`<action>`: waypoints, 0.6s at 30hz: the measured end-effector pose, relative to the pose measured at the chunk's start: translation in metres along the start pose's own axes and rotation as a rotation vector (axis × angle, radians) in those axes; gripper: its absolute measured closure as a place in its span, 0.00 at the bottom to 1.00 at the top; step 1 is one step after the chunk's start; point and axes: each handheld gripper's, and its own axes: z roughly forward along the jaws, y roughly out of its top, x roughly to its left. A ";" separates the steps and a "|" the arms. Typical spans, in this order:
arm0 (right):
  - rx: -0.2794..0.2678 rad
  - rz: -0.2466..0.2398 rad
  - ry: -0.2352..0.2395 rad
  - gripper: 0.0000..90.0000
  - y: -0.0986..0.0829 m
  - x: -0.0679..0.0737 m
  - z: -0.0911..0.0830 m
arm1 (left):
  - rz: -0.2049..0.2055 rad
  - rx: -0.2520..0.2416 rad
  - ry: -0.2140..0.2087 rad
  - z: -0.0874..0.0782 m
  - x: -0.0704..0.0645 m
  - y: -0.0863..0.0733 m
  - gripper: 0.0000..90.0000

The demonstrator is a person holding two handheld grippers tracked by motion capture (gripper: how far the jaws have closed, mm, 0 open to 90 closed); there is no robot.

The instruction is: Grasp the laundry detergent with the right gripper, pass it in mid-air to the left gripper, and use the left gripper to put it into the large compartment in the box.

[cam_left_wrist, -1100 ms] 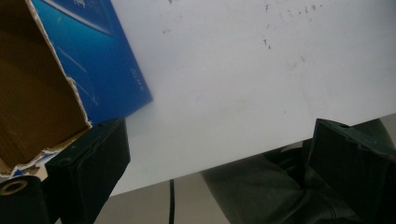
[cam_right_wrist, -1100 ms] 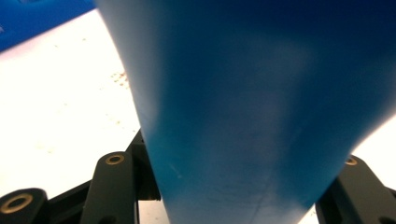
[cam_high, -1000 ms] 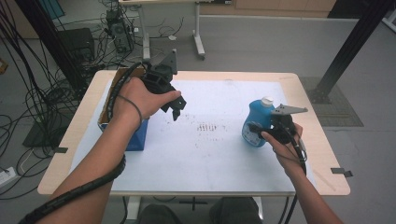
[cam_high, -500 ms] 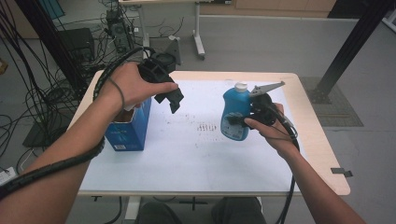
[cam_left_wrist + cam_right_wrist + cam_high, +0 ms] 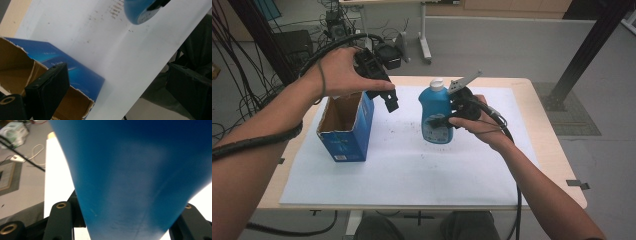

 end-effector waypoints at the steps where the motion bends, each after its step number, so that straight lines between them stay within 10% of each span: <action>1: 0.004 -0.011 0.014 0.49 0.003 0.001 0.003 | 0.017 0.006 -0.001 -0.001 -0.001 0.001 0.06; 18: 0.005 -0.154 0.138 0.49 0.037 0.022 0.050 | 0.187 0.042 0.018 -0.002 -0.002 0.009 0.06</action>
